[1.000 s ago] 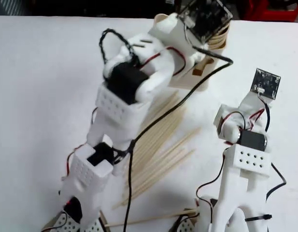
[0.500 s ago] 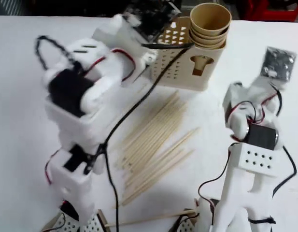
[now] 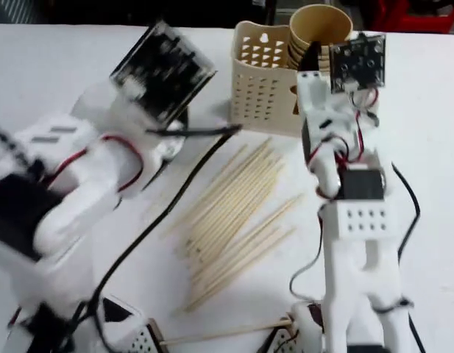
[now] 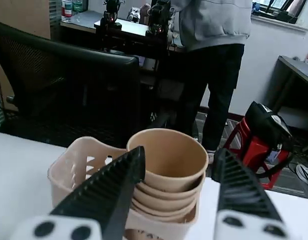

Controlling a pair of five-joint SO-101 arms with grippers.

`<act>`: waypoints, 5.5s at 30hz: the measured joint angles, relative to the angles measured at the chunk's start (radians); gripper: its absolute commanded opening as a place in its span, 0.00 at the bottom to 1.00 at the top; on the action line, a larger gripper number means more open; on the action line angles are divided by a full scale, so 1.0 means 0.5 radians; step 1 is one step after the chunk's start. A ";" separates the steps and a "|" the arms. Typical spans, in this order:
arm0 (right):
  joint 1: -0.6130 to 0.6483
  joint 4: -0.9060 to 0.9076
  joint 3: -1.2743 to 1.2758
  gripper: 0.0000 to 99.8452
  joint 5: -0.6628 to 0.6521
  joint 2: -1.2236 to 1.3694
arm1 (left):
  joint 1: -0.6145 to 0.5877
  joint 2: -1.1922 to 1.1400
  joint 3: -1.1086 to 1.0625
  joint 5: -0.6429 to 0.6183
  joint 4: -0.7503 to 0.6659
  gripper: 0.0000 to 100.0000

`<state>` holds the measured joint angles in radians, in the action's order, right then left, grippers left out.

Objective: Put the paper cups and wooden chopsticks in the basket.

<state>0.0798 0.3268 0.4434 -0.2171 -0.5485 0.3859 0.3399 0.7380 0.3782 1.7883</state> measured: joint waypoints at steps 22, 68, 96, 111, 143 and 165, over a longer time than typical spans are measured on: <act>-0.129 0.043 -0.433 0.11 0.000 0.878 | -0.466 1.421 -2.486 0.000 -0.798 0.02; 0.629 1.755 0.466 0.28 0.961 -0.178 | -1.359 2.894 -4.585 -0.319 -1.774 0.02; 0.586 1.694 -0.371 0.27 1.752 1.728 | -1.359 2.900 -4.606 -0.319 -1.774 0.02; 0.488 1.599 -0.365 0.03 1.565 1.814 | -1.359 2.900 -4.606 -0.319 -1.774 0.02; 0.503 1.847 -0.362 0.02 0.832 0.752 | -1.359 2.900 -4.606 -0.319 -1.774 0.02; 0.503 1.237 -0.362 0.02 0.638 -0.249 | -1.359 2.900 -4.606 -0.319 -1.774 0.02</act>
<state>0.3314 0.9452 0.2624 0.1020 -0.6728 -0.2938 1.7898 -1.5650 0.2186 0.9014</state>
